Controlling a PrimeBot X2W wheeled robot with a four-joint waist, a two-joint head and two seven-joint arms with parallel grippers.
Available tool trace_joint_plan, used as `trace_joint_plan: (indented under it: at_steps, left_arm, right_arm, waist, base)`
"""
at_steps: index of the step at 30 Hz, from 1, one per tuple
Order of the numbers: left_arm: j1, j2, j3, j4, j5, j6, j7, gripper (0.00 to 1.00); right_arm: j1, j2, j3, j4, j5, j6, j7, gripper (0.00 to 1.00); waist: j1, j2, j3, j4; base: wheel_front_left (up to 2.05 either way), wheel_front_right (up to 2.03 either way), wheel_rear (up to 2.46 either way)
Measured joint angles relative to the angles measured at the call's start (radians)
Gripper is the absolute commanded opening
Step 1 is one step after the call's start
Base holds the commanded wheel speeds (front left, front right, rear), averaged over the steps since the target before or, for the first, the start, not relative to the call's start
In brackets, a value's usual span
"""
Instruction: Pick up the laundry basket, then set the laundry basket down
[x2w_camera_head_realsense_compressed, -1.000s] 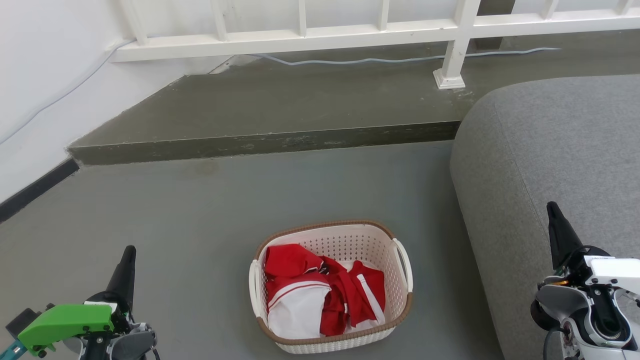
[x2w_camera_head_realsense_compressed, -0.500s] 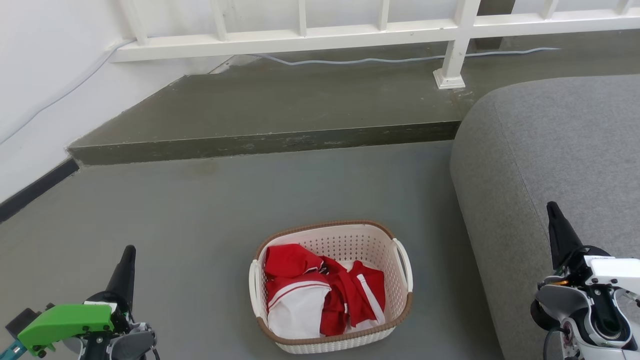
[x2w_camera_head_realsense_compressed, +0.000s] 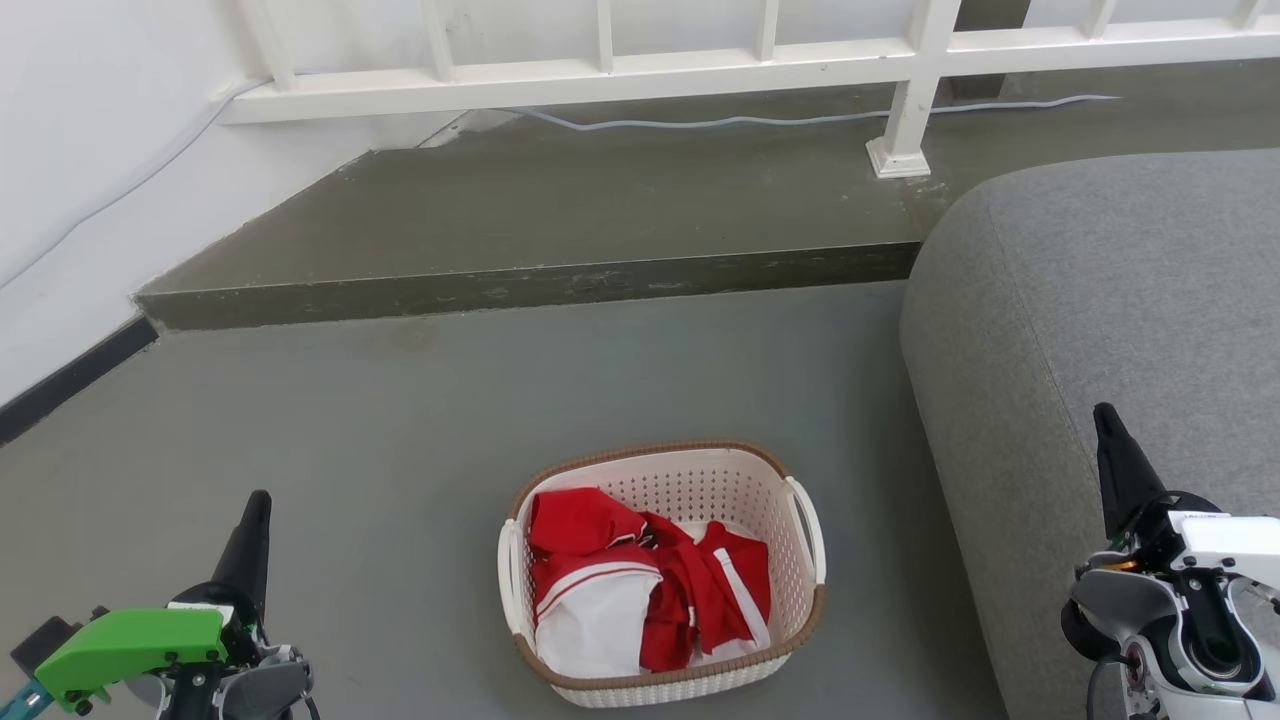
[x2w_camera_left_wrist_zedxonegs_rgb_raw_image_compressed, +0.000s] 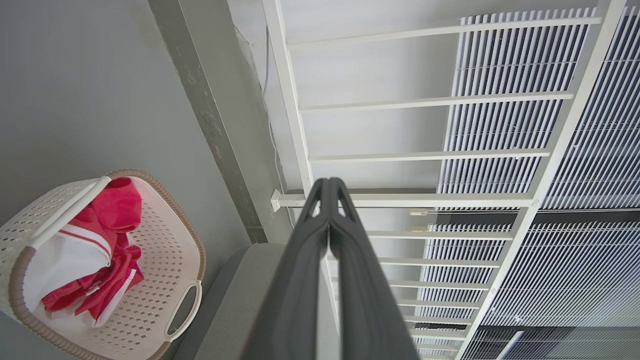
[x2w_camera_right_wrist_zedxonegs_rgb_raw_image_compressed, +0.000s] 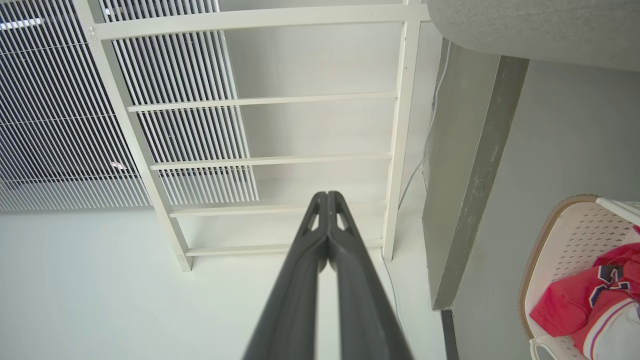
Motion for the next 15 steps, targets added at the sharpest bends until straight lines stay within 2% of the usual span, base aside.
trace_joint_plan:
  at_steps: [15]
  left_arm:
    - [0.000,-0.001,0.001,-0.001,0.000,0.000,0.001,0.00]
  right_arm:
    - [0.000,0.000,0.000,0.000,0.000,0.000,0.000,0.00]
  waist:
    - [0.0000,0.0000,0.000,0.000]
  base:
    - [0.00,0.00,0.00]
